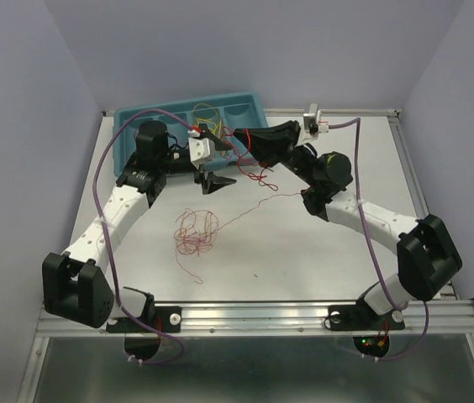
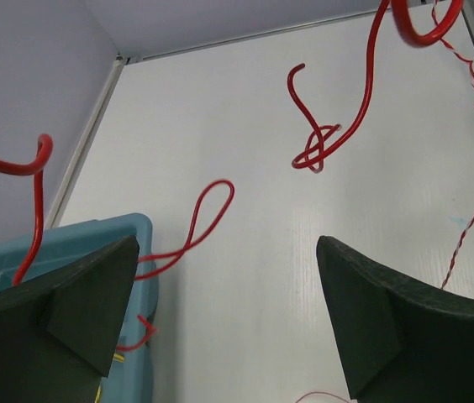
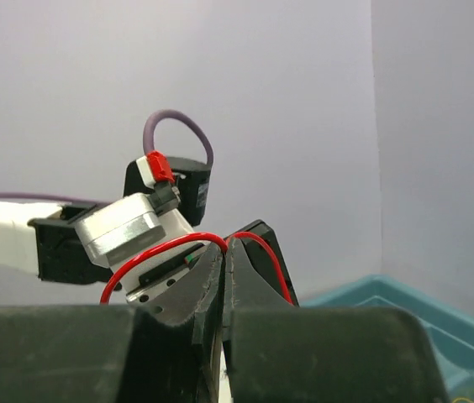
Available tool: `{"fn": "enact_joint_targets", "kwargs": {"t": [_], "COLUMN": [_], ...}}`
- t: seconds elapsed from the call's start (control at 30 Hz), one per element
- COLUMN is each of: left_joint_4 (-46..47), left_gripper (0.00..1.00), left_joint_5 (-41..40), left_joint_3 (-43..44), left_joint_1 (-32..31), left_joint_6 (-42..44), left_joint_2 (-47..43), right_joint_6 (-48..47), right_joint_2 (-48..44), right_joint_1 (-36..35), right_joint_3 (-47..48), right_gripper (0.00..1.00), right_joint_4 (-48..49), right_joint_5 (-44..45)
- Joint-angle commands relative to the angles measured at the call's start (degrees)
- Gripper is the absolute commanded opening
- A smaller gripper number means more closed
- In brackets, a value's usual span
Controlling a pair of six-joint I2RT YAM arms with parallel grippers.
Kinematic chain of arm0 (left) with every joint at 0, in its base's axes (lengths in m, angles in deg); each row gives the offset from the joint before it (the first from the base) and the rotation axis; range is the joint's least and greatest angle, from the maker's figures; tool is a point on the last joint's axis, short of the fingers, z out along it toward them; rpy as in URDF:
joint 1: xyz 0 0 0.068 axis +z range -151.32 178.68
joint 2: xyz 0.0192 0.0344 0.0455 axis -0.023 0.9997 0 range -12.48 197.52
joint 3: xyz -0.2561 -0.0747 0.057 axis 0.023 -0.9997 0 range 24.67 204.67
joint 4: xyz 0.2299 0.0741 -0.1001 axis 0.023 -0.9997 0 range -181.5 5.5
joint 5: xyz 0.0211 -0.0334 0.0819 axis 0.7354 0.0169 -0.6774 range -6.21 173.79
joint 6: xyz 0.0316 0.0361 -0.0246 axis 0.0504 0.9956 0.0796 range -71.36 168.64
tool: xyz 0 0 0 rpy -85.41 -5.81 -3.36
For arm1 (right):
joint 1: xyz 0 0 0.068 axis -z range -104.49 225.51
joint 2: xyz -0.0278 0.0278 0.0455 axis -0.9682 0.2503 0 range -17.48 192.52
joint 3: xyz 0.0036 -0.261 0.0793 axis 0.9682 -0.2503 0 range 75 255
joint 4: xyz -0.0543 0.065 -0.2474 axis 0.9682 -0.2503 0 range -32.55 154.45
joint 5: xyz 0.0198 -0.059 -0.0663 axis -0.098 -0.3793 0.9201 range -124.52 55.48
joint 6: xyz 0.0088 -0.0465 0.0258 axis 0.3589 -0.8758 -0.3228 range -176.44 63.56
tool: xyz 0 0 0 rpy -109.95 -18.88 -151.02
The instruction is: Untangle the cables
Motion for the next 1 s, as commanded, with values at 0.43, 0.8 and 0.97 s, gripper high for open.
{"fn": "enact_joint_targets", "kwargs": {"t": [0.43, 0.8, 0.97], "left_joint_4": [21.8, 16.1, 3.9], "left_gripper": [0.99, 0.99, 0.99], "left_joint_5": [-20.4, -23.8, -11.8], "left_joint_3": [-11.0, -9.4, 2.6], "left_joint_1": [-0.7, -0.3, 2.6], "left_joint_6": [-15.1, -9.4, -4.1], "left_joint_2": [-10.4, -13.6, -5.6], "right_joint_6": [3.0, 4.9, 6.6], "right_joint_2": [1.1, 1.4, 2.8], "right_joint_1": [-0.7, -0.7, -0.8], "right_joint_3": [-2.7, -1.4, 0.2], "right_gripper": [0.00, 0.01, 0.01], "right_joint_4": [12.8, 11.8, 11.7], "right_joint_5": [3.9, 1.0, -1.3]}}
